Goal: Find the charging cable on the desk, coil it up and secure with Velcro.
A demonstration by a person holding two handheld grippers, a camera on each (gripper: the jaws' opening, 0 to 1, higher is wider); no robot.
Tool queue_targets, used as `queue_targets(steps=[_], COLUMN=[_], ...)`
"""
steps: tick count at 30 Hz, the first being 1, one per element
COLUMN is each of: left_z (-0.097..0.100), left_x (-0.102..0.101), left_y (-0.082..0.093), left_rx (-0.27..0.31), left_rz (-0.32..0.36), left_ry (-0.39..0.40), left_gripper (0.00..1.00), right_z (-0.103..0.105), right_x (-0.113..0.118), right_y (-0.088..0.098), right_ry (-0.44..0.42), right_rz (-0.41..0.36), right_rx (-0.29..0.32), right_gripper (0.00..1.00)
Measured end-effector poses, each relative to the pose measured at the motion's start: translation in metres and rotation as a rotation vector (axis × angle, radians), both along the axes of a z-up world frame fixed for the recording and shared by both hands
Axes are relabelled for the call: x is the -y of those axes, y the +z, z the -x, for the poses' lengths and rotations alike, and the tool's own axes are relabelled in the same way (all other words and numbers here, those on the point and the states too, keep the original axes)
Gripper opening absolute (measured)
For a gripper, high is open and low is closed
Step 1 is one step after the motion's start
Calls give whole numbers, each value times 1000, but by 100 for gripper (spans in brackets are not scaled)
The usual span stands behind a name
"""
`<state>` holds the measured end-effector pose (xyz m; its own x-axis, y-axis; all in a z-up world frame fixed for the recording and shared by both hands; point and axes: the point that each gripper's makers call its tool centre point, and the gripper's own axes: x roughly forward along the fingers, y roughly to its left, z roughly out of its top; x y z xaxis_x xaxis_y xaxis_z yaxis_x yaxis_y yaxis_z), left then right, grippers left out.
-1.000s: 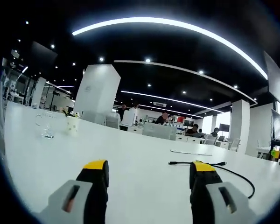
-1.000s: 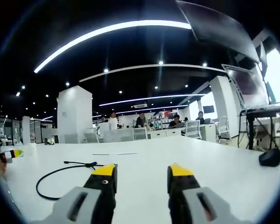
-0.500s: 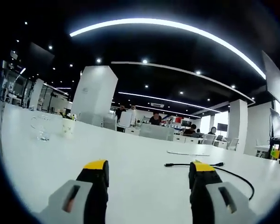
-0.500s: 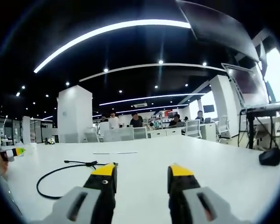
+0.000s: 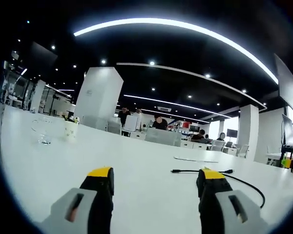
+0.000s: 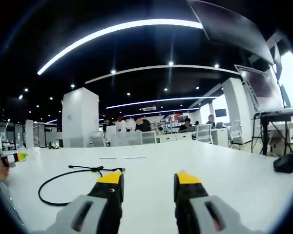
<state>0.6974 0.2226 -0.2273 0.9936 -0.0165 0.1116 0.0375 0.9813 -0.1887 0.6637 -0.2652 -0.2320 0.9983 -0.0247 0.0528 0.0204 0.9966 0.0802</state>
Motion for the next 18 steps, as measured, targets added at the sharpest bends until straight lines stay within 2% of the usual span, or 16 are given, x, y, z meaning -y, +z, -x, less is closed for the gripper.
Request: queue_targets(steps=[18], left_z=[3], left_x=[0], left_y=[-3], left_rx=[-5], left_rz=[12], left_ry=[0], left_gripper=[70], right_z=[-2], right_x=[2], right_y=[-2], right_ry=[1], right_rz=[-7], right_rx=[-5], right_gripper=[41])
